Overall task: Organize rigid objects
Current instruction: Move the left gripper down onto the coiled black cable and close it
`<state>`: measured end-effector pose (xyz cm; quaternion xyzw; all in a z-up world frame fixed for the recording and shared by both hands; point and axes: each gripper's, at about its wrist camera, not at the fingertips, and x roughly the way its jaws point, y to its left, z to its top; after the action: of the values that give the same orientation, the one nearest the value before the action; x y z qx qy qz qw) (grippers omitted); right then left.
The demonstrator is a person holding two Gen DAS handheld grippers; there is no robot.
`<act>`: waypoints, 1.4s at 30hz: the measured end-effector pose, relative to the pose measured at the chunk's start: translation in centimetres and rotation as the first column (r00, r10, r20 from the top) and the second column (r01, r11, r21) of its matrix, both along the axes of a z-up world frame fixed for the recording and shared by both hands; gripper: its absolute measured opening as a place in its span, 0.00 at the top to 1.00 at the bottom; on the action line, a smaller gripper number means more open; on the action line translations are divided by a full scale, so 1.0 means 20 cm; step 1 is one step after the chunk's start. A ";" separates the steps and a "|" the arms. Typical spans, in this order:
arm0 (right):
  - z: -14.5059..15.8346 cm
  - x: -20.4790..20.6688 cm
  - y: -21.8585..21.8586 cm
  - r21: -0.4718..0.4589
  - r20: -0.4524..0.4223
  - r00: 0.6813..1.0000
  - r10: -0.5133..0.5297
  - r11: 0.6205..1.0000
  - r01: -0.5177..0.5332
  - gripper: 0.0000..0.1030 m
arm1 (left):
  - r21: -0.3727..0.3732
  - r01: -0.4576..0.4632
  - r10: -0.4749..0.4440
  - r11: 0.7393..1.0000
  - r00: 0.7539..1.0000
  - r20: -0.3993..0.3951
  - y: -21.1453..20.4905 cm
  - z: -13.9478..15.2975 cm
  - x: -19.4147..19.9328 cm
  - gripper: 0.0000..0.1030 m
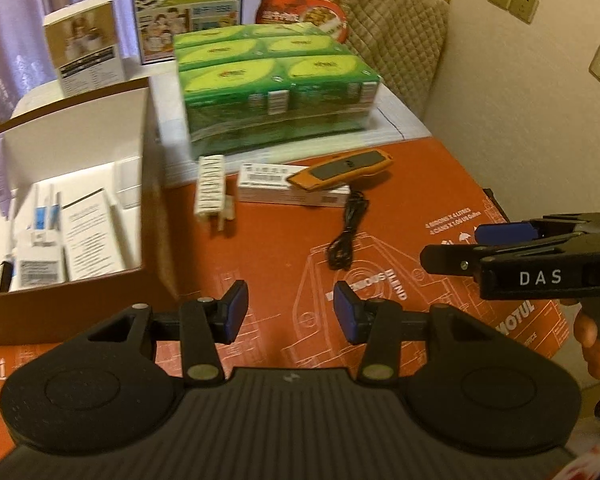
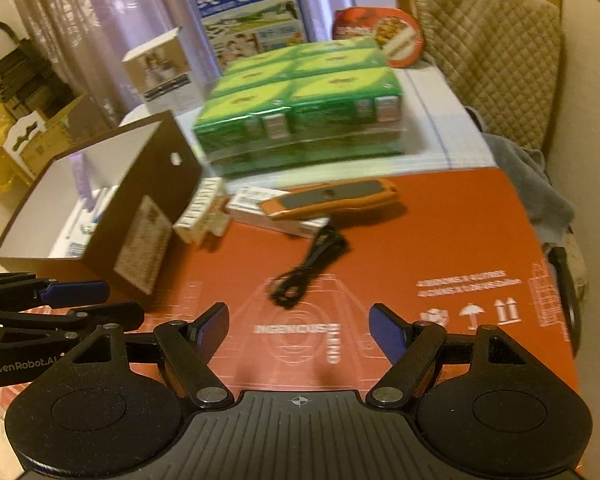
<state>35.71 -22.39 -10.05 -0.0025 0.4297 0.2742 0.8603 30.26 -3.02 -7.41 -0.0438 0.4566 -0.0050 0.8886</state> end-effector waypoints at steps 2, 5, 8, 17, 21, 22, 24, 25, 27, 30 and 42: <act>0.00 0.02 -0.04 -0.002 -0.001 1.000 -0.009 1.000 0.009 0.28 | 0.000 0.011 -0.011 1.000 1.000 0.000 -0.04 -0.02 0.03 0.59; -0.01 0.06 -0.09 -0.005 0.000 1.000 -0.017 1.000 0.017 0.28 | 0.002 0.025 -0.025 1.000 1.000 0.000 -0.09 -0.04 0.08 0.59; -0.01 0.09 -0.13 -0.009 -0.002 1.000 -0.022 1.000 0.022 0.28 | 0.004 0.036 -0.036 0.999 0.999 -0.009 -0.13 -0.08 0.12 0.59; -0.08 0.21 -0.22 -0.025 -0.022 0.999 -0.031 0.999 0.031 0.28 | 0.011 0.066 -0.066 0.998 0.998 -0.014 -0.23 -0.19 0.26 0.59; -0.10 0.26 -0.25 -0.030 -0.035 0.999 -0.042 0.999 0.041 0.28 | 0.016 0.078 -0.078 0.997 0.997 -0.021 -0.26 -0.23 0.31 0.59; -0.11 0.27 -0.26 -0.031 -0.037 0.998 -0.043 0.999 0.042 0.28 | 0.017 0.082 -0.082 0.996 0.996 -0.022 -0.26 -0.24 0.32 0.59; -0.12 0.29 -0.26 -0.032 -0.042 0.998 -0.045 0.999 0.043 0.28 | 0.021 0.091 -0.090 0.996 0.996 -0.022 -0.28 -0.25 0.35 0.59; -0.12 0.30 -0.27 -0.033 -0.045 0.998 -0.044 0.999 0.043 0.28 | 0.023 0.094 -0.094 0.995 0.995 -0.022 -0.28 -0.26 0.36 0.59; -0.13 0.32 -0.27 -0.036 -0.050 0.998 -0.044 0.998 0.043 0.28 | 0.028 0.100 -0.100 0.995 0.995 -0.024 -0.29 -0.28 0.39 0.59; -0.15 0.35 -0.27 -0.038 -0.059 0.997 -0.047 0.998 0.045 0.28 | 0.034 0.109 -0.108 0.994 0.994 -0.027 -0.30 -0.30 0.43 0.59; -0.20 0.46 -0.31 -0.055 -0.083 0.993 -0.083 0.995 0.079 0.28 | 0.071 0.150 -0.148 0.986 0.988 -0.040 -0.34 -0.43 0.58 0.59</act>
<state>44.82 -28.61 -14.02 0.0044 0.4725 0.2277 0.8514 41.95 -9.78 -15.93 0.0231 0.4736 -0.0539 0.8788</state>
